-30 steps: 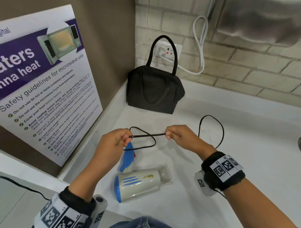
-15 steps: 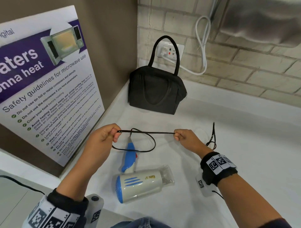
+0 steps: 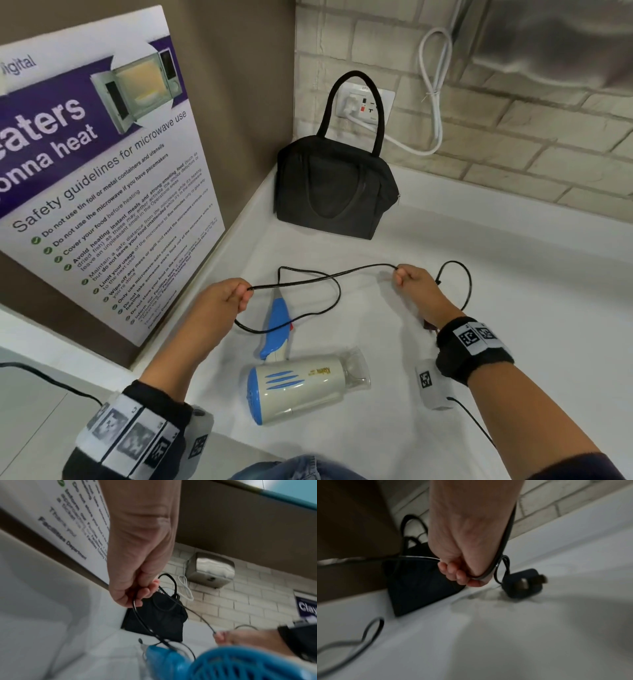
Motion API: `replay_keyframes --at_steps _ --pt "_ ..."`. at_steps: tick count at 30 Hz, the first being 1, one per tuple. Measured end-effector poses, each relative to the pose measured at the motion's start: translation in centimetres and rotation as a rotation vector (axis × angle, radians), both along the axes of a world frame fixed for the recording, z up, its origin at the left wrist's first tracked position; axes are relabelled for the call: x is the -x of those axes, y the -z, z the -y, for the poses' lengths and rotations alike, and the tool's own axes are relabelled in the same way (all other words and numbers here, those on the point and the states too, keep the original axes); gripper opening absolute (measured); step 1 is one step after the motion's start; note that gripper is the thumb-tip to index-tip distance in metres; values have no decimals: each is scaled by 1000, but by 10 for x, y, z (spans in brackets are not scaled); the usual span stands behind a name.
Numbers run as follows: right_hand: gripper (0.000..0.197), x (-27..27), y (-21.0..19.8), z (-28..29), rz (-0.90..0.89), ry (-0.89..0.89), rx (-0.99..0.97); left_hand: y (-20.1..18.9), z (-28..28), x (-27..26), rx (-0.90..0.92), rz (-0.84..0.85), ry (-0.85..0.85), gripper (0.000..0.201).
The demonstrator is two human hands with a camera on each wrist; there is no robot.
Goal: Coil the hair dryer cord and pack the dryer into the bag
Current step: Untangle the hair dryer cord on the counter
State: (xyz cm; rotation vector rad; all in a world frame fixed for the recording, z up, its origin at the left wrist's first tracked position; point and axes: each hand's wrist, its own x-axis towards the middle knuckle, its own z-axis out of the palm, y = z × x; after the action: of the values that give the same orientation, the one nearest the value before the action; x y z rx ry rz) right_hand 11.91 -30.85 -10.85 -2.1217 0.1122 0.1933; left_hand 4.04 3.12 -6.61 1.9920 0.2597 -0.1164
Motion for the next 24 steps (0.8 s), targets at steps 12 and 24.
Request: replay_keyframes --at_steps 12,24 --pt "32 -4 -22 -3 -61 -1 147 34 -6 -15 -454 -134 39 21" --pt "41 32 -74 -66 23 -432 664 -26 82 -16 -488 446 545 49"
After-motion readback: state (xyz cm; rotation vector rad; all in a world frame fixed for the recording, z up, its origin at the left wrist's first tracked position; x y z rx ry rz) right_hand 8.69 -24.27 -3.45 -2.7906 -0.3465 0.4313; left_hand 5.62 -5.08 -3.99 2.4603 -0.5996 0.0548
